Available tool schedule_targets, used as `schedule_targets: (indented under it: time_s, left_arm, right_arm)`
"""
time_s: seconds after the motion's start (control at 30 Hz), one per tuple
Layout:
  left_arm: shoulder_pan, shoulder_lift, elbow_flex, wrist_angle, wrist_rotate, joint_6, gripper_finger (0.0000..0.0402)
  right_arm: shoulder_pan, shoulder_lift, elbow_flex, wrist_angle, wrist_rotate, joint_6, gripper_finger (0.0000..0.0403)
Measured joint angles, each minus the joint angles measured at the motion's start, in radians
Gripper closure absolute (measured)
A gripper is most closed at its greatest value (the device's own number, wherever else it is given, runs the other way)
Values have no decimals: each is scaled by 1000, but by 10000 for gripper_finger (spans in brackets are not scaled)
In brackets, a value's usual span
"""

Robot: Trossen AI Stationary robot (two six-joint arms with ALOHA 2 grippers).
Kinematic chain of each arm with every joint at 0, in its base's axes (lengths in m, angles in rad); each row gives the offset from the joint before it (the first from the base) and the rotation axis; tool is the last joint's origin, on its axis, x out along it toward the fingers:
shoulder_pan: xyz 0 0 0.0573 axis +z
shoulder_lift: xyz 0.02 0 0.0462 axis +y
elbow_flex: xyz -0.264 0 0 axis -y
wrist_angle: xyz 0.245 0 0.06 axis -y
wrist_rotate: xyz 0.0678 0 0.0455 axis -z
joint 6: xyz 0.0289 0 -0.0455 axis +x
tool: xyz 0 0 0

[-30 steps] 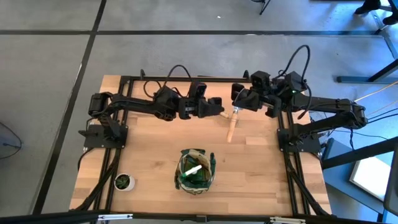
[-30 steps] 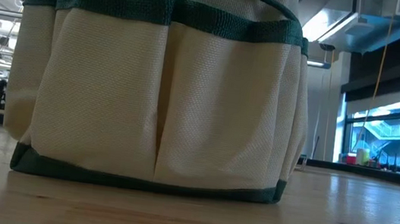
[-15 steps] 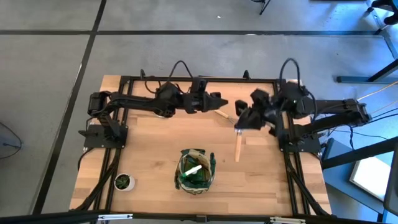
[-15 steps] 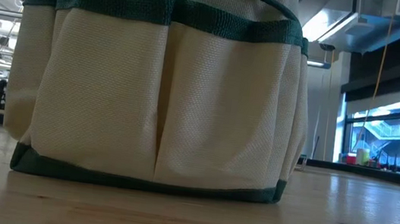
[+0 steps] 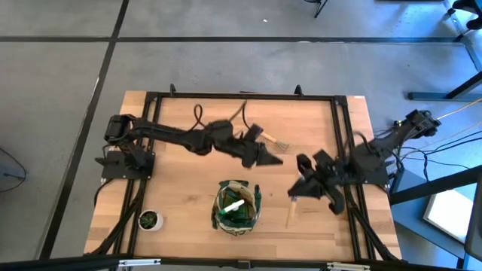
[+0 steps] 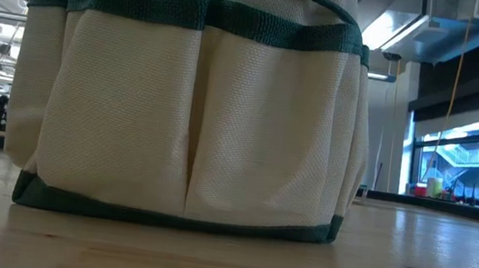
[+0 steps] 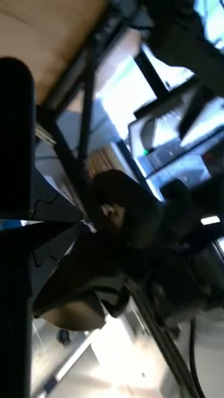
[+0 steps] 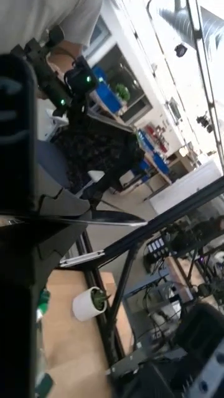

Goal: Pick & Place Garden tools in Gardening bag
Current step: Put the right brown trowel into the gardening bag

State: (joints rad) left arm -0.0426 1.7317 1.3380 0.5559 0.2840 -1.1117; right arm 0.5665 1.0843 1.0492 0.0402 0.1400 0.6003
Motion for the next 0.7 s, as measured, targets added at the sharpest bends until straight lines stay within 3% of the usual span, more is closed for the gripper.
schedule_targets:
  time_s: [0.13, 0.3, 0.5, 0.7]
  left_arm:
    - [-82, 0, 0, -64, -101, 47, 399]
    - [-175, 0, 0, -148, -235, 77, 401]
    - [-262, 0, 0, -269, -298, 52, 399]
    - [-349, 0, 0, -423, -321, 16, 399]
  right_arm:
    - [129, 43, 0, 23, 154, 1, 402]
    - [226, 128, 0, 102, 247, 66, 402]
    - [263, 238, 5, 256, 252, 69, 402]
    - [255, 331, 67, 235, 191, 27, 402]
